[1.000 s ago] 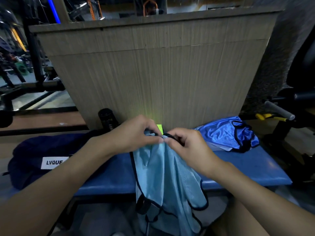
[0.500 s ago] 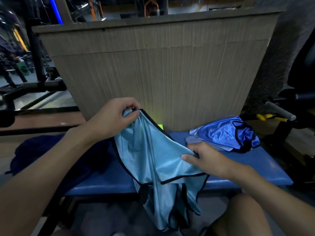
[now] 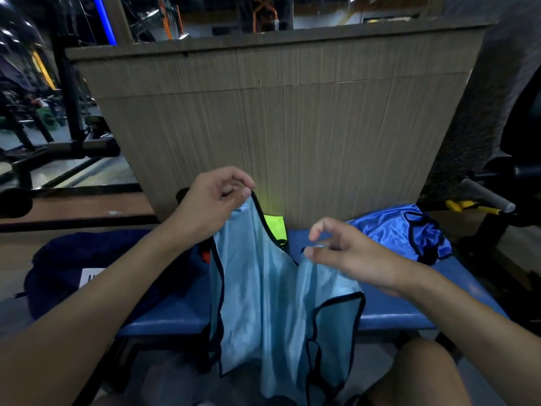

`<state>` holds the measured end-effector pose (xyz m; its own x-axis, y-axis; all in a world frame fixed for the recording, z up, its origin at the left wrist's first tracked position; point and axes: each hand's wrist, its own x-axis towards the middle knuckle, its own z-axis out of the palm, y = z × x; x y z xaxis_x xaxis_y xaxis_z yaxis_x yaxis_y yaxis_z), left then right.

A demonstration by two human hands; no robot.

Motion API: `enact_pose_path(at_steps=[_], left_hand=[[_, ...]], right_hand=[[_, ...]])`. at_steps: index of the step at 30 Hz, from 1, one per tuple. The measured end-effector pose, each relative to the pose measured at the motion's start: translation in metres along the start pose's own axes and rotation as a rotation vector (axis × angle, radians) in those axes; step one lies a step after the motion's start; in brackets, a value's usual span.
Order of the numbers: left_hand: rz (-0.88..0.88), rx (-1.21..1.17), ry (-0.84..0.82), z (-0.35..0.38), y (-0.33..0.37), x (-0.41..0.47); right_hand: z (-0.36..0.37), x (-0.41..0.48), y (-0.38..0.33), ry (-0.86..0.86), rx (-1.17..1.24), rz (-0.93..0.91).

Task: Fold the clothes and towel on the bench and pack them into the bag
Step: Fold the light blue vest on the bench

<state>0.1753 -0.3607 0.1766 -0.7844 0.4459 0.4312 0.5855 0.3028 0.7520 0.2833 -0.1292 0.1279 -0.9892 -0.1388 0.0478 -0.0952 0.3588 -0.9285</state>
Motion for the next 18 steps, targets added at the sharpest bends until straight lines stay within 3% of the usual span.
enact_pose_path(at_steps=[6, 12, 18], left_hand=[[-0.050, 0.097, -0.112, 0.004, 0.007, -0.008], [-0.003, 0.080, -0.389, 0.008, 0.023, -0.021], [-0.021, 0.219, -0.330, 0.011, 0.017, -0.021]], right_hand=[[0.003, 0.003, -0.017, -0.093, 0.383, 0.057], [0.002, 0.005, -0.032, -0.205, 0.570, 0.070], [0.005, 0.007, -0.033, -0.137, 0.629, 0.049]])
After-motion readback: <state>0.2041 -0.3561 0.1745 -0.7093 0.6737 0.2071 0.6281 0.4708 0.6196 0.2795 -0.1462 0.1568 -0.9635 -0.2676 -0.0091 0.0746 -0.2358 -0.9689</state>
